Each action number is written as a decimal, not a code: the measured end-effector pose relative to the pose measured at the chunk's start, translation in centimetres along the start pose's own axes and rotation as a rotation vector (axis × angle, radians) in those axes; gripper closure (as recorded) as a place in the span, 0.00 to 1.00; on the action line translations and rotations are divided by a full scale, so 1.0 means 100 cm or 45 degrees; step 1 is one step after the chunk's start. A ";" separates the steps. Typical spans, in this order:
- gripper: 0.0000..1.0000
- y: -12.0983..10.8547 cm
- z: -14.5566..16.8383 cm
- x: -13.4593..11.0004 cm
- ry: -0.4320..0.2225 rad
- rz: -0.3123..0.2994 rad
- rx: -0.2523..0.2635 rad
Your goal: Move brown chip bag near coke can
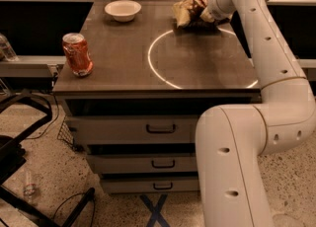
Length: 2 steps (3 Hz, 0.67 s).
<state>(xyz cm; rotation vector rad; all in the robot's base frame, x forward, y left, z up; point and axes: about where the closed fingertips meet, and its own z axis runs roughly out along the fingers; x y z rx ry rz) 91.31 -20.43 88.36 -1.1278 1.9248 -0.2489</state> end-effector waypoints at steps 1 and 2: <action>1.00 -0.008 -0.041 -0.017 0.030 -0.064 -0.008; 1.00 -0.015 -0.100 -0.034 0.067 -0.148 -0.028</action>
Offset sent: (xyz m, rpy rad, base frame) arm -0.1494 -0.0042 0.1422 -0.2001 0.0242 0.0898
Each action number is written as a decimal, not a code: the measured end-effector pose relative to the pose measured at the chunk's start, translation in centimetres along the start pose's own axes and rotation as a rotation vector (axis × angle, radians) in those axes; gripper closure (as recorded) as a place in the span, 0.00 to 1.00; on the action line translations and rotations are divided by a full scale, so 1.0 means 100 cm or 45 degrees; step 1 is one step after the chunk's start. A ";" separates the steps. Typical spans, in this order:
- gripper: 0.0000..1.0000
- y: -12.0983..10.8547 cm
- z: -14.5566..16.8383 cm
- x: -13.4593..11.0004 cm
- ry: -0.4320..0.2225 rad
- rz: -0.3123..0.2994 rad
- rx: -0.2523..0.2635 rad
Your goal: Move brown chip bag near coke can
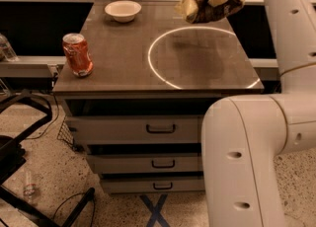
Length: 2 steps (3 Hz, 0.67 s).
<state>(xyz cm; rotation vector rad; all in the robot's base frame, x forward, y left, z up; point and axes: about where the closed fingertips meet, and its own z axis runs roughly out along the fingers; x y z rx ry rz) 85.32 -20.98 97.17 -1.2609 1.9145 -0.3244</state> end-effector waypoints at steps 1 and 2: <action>1.00 -0.001 -0.051 0.004 0.033 -0.016 -0.035; 1.00 0.007 -0.086 0.006 0.013 -0.023 -0.096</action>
Offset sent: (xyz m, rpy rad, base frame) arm -0.1998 0.0090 0.0100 0.0129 0.0832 0.0785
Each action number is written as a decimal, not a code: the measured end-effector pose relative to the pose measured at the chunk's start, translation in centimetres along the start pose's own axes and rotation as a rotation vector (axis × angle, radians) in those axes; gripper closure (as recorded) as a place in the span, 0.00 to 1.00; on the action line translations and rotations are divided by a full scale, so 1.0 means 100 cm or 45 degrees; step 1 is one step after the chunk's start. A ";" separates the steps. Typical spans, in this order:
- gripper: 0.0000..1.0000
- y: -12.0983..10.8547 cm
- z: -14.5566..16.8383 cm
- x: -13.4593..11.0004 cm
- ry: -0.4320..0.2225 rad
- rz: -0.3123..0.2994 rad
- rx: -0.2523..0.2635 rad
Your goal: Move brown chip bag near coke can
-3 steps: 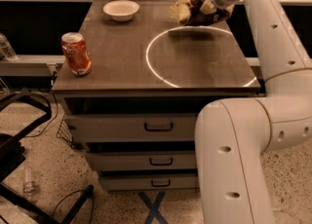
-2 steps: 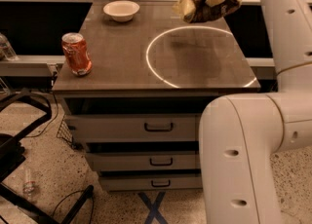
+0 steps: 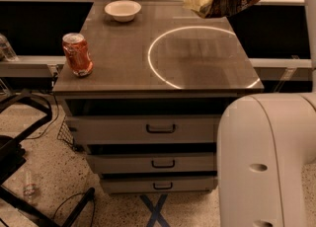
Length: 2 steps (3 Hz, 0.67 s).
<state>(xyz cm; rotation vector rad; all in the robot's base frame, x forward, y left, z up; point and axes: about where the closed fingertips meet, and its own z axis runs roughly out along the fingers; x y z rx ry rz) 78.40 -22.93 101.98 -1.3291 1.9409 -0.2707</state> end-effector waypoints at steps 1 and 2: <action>1.00 0.023 -0.030 -0.014 -0.038 -0.069 -0.106; 1.00 0.043 -0.041 -0.024 -0.025 -0.087 -0.165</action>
Offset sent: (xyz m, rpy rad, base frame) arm -0.2030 0.1041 -0.0721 -0.0286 0.1349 0.1466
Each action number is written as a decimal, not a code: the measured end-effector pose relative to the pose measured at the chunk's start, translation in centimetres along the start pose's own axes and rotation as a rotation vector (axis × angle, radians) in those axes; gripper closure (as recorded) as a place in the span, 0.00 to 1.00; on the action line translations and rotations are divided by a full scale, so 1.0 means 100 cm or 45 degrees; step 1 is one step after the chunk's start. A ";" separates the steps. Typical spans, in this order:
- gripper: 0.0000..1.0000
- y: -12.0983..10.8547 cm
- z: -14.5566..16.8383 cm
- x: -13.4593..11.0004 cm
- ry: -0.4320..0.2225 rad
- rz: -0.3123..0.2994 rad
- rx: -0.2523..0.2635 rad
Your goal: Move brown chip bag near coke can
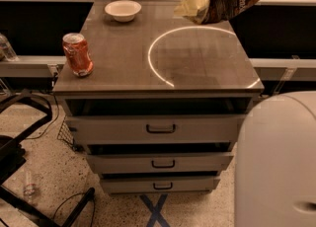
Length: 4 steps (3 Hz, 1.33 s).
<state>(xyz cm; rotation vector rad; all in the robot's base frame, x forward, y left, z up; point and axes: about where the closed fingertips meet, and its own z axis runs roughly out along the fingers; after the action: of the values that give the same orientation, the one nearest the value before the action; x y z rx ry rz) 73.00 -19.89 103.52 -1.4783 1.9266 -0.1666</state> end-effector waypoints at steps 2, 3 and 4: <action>1.00 0.048 -0.111 -0.061 -0.279 -0.113 0.180; 1.00 0.077 -0.091 -0.061 -0.292 -0.115 0.109; 1.00 0.077 -0.091 -0.061 -0.292 -0.115 0.109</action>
Offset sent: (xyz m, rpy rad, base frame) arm -0.1839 0.1400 -0.1294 0.1360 0.1094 0.3361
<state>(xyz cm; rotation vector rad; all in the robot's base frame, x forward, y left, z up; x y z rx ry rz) 62.12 -14.50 109.30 -1.4609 1.6524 -0.1134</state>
